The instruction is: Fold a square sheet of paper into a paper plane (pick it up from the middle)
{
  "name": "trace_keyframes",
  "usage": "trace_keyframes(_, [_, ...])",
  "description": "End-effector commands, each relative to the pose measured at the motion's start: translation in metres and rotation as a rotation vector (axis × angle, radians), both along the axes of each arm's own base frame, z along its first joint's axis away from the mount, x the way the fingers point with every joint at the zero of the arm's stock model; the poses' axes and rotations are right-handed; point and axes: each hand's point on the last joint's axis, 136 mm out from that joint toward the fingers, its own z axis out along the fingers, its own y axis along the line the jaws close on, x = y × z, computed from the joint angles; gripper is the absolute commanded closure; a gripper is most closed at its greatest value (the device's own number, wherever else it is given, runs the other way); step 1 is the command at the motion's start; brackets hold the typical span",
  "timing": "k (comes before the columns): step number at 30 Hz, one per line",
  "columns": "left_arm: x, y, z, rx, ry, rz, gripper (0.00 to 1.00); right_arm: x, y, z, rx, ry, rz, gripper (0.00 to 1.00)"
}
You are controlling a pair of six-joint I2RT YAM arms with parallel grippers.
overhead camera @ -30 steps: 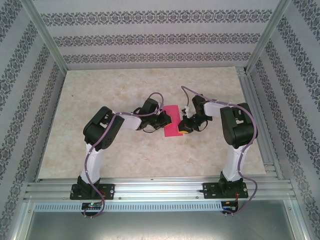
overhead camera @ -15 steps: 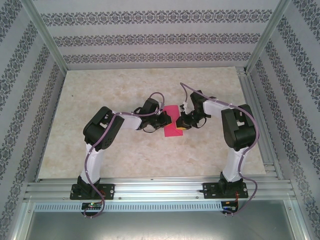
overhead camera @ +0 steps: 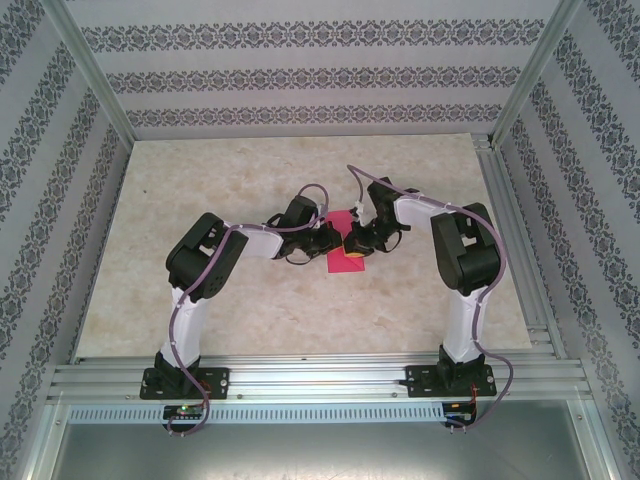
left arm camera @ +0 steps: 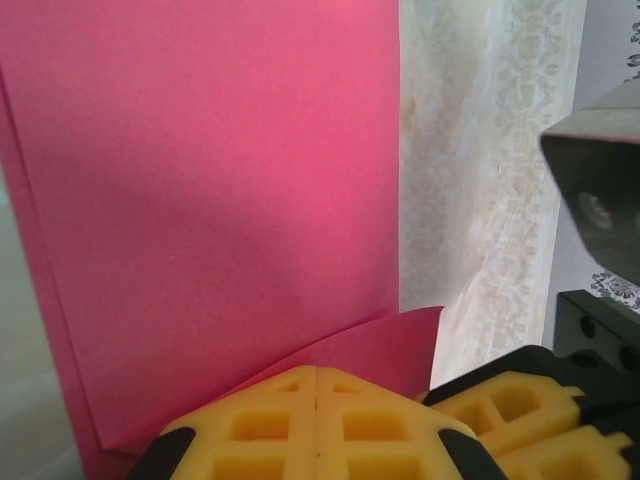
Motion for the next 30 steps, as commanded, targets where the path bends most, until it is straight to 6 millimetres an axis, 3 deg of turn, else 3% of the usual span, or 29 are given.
trace_keyframes(1, [-0.004,0.011,-0.030,0.094,0.035,0.020,0.93,-0.008,-0.005,-0.024,-0.043,0.012,-0.012,0.92])
trace_keyframes(4, [-0.004,0.012,-0.032,0.098,0.038,0.028,0.93,-0.012,-0.009,-0.024,-0.025,0.016,-0.036,0.93])
trace_keyframes(8, [-0.004,0.012,-0.033,0.099,0.041,0.026,0.93,-0.022,-0.033,-0.045,-0.205,0.029,-0.022,0.93])
trace_keyframes(12, [-0.005,0.015,-0.036,0.116,0.047,0.029,0.94,-0.030,-0.047,-0.046,-0.277,0.032,-0.021,0.93])
trace_keyframes(18, [-0.005,0.021,-0.042,0.131,0.053,0.038,0.94,-0.045,-0.047,-0.033,-0.168,0.065,-0.028,0.93])
trace_keyframes(24, [-0.005,0.022,-0.046,0.137,0.059,0.037,0.94,-0.056,-0.051,-0.033,-0.102,0.103,-0.048,0.92])
trace_keyframes(27, [-0.005,0.021,-0.047,0.135,0.059,0.033,0.94,-0.057,-0.056,-0.033,-0.080,0.112,-0.060,0.91])
trace_keyframes(30, [-0.003,0.020,-0.045,0.131,0.057,0.030,0.94,-0.055,-0.048,-0.021,-0.011,0.095,-0.046,0.89])
